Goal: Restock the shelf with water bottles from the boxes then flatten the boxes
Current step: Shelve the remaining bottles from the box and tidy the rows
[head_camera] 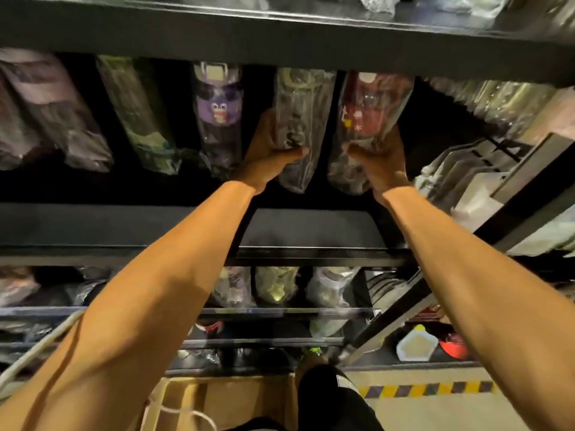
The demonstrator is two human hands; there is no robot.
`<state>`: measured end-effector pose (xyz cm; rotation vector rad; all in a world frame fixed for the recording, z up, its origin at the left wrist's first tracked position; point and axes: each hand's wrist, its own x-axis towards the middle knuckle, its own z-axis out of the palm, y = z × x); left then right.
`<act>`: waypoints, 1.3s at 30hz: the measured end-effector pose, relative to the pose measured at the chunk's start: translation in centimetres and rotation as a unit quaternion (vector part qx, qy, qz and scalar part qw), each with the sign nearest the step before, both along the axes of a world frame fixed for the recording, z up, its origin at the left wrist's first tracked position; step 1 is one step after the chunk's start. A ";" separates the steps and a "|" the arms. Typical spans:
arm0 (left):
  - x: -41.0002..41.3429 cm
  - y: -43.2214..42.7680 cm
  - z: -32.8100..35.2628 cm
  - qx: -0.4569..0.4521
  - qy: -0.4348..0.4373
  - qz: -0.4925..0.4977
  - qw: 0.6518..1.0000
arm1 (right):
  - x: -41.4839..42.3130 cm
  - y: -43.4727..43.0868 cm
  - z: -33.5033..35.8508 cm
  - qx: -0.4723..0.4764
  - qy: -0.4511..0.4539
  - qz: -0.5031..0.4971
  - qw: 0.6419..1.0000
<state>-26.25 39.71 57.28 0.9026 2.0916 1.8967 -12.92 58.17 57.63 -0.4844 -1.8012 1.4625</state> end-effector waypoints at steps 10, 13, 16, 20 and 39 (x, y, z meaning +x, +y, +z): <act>-1.9 1.8 -0.9 -0.003 0.059 0.017 0.998 | -1.4 3.1 0.4 0.029 -0.042 0.082 0.995; -2.2 2.0 -1.3 0.008 0.054 0.007 0.999 | -1.4 2.9 0.0 0.044 -0.048 0.096 0.993; -2.7 1.9 -2.1 0.017 0.043 0.003 0.999 | -1.7 3.1 -0.7 0.050 -0.045 0.089 0.994; -2.6 1.6 -2.7 0.012 0.028 0.002 1.000 | -2.3 4.0 -1.5 0.048 -0.038 0.074 0.995; -1.6 2.5 -3.5 0.021 0.032 0.048 0.998 | -2.0 3.5 -1.7 0.010 -0.042 0.052 0.998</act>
